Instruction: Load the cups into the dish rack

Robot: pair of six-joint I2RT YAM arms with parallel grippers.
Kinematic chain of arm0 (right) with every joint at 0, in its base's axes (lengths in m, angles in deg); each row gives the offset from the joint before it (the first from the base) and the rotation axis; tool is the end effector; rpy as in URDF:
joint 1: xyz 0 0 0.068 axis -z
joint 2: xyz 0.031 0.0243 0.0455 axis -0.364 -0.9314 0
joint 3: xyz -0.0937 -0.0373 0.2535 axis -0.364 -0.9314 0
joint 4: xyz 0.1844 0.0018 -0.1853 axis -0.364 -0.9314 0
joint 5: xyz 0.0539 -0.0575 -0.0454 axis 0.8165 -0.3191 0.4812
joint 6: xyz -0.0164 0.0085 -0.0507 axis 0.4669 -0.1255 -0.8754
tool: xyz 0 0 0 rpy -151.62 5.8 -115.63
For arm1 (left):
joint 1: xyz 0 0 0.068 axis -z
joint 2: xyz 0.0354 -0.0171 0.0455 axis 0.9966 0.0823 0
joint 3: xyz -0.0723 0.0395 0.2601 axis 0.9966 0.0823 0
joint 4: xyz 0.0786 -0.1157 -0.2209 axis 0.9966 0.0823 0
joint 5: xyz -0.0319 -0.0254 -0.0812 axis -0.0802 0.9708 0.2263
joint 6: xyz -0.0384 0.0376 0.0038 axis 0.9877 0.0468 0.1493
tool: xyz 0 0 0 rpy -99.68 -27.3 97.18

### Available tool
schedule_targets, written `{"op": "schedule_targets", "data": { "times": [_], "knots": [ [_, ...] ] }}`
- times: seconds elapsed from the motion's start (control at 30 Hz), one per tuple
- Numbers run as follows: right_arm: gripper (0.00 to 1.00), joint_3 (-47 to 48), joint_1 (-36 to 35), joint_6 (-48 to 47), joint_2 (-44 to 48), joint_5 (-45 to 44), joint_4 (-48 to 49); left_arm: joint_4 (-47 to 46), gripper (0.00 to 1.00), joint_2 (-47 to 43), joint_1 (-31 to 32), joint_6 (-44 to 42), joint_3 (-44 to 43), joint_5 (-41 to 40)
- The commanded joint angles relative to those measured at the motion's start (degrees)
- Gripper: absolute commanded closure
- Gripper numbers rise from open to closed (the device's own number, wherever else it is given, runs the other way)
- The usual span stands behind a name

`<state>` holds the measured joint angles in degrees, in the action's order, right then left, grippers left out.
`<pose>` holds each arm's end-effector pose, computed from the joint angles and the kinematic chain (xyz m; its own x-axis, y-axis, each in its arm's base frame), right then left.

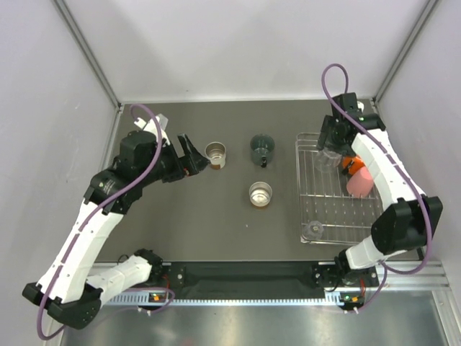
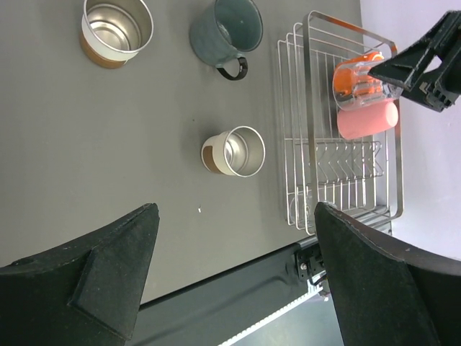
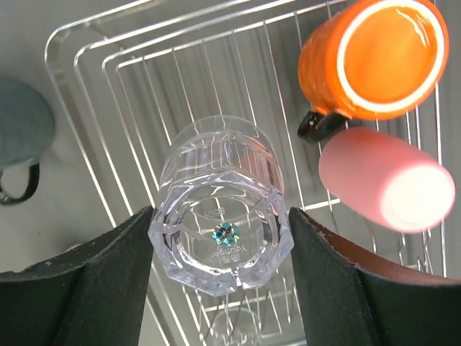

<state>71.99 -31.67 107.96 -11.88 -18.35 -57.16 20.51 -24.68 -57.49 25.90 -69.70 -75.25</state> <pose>0.2998 0.0450 0.3405 -0.7766 0.2649 -0.5716 0.3140 0.9493 0.0135 0.1545 -0.0856 0.4159 -0.6809 -0.3685 -0.6330 0.1351 0.7862 -0.6030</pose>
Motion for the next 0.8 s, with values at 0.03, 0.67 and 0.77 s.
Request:
{"op": "schedule_targets", "data": {
  "times": [0.03,0.67,0.77],
  "knots": [
    [1.0,0.2,1.4,-1.6,-3.0,-1.6,5.4,-0.4,0.06,1.8,-0.1,-2.2,-2.2,0.0],
    [1.0,-4.6,5.9,-4.1,-9.5,-3.8,15.3,-0.3,0.06,2.5,-0.2,-2.6,-2.3,0.3],
    [1.0,-4.6,6.1,-4.3,-9.8,-3.9,15.9,-0.1,0.06,2.5,-0.2,-2.5,-2.3,0.6]
  ]
}}
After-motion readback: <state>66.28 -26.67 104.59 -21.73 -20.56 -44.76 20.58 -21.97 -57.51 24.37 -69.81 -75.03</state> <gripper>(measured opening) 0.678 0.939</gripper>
